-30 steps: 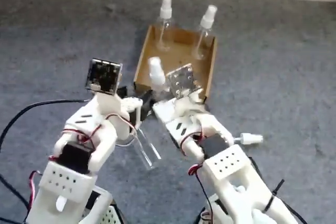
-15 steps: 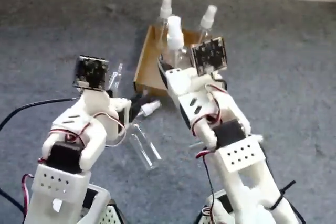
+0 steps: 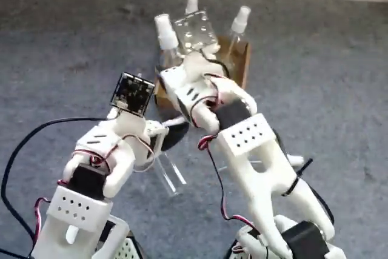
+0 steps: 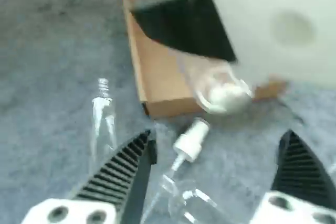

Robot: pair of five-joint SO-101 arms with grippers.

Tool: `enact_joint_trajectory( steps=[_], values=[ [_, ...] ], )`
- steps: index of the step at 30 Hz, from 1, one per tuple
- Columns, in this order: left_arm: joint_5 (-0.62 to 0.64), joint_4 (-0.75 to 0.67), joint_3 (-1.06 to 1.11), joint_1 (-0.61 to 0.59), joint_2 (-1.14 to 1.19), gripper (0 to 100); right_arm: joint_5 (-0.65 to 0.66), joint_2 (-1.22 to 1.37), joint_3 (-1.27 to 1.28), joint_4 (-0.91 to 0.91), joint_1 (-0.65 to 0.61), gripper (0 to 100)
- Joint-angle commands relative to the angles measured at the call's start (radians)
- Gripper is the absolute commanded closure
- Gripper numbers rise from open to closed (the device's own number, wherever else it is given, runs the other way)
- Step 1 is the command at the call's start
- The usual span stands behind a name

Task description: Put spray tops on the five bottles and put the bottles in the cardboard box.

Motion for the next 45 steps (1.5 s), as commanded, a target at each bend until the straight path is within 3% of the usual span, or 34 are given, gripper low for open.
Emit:
enact_joint_trajectory(
  steps=[1,6,12,23,27,30,33,38,45],
  values=[
    [-0.003,-0.101,0.027,-0.048,0.002,67,-0.031,-0.010,-0.093,0.107,-0.033,99.5],
    [-0.009,-0.195,0.094,-0.113,0.002,67,-0.037,-0.010,-0.142,0.200,-0.030,99.5],
    [-0.009,-0.199,0.102,-0.148,0.004,67,-0.037,-0.012,-0.182,0.265,-0.030,99.5],
    [-0.009,-0.199,0.102,-0.148,0.004,67,0.017,-0.171,-0.142,0.265,-0.028,99.5],
    [-0.009,-0.201,0.108,-0.150,0.004,67,0.020,-0.165,-0.122,0.251,0.033,99.5],
    [-0.008,-0.201,0.105,-0.197,0.004,67,0.020,-0.163,-0.119,0.176,0.073,99.5],
    [-0.005,-0.201,0.111,-0.243,0.004,67,0.026,-0.128,-0.091,-0.010,0.081,99.5],
    [-0.003,-0.199,0.113,-0.369,-0.004,80,0.028,0.048,-0.022,-0.352,0.081,99.5],
    [0.038,-0.201,0.117,-0.401,0.002,84,0.028,0.317,-0.015,-0.549,0.108,99.5]
  ],
)
